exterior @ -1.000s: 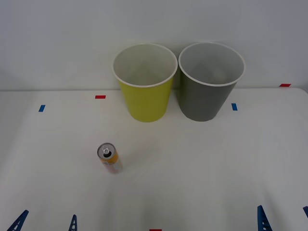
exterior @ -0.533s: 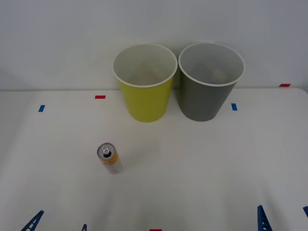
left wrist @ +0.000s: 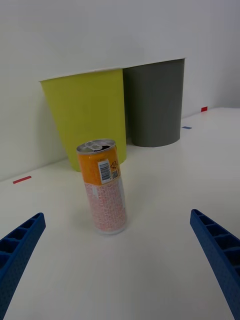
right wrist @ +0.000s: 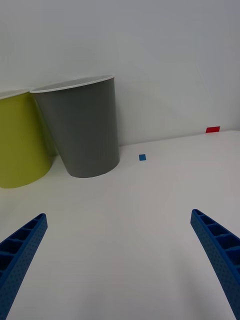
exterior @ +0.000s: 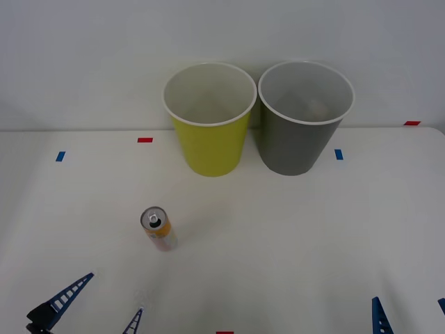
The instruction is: Put cans in the gray bin and PET bottles in the light green bin.
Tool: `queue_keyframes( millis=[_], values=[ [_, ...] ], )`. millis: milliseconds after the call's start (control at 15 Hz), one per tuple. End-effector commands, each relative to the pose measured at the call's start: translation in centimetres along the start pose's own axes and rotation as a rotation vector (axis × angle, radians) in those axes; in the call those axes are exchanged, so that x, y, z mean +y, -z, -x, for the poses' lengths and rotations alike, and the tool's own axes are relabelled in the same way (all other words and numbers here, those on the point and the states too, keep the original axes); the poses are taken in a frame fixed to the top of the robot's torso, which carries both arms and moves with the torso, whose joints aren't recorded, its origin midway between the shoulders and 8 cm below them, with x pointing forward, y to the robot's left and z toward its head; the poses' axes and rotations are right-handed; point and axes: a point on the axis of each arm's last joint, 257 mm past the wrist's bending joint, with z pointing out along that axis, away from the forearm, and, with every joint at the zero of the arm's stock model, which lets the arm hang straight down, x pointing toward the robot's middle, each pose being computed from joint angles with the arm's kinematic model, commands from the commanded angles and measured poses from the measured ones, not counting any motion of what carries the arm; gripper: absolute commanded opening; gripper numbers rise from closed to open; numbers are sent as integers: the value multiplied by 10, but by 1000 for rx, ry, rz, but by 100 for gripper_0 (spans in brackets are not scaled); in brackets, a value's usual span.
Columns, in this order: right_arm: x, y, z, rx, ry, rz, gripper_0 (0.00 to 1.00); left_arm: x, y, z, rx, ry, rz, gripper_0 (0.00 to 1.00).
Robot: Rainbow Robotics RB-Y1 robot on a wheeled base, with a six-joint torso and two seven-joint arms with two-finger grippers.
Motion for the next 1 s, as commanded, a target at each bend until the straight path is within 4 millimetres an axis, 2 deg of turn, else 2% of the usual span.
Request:
queue_keyframes(
  millis=[67,400,733,1000],
  values=[
    [0,0,0,0,0,0,100,-5,-16,-4,3,44,-40,100],
    [0,0,0,0,0,0,100,3,-41,-13,-3,10,-108,100],
    [0,0,0,0,0,0,100,3,-64,-21,11,19,-135,100],
    [0,0,0,0,0,0,100,22,-74,-24,13,41,-94,100]
  ],
)
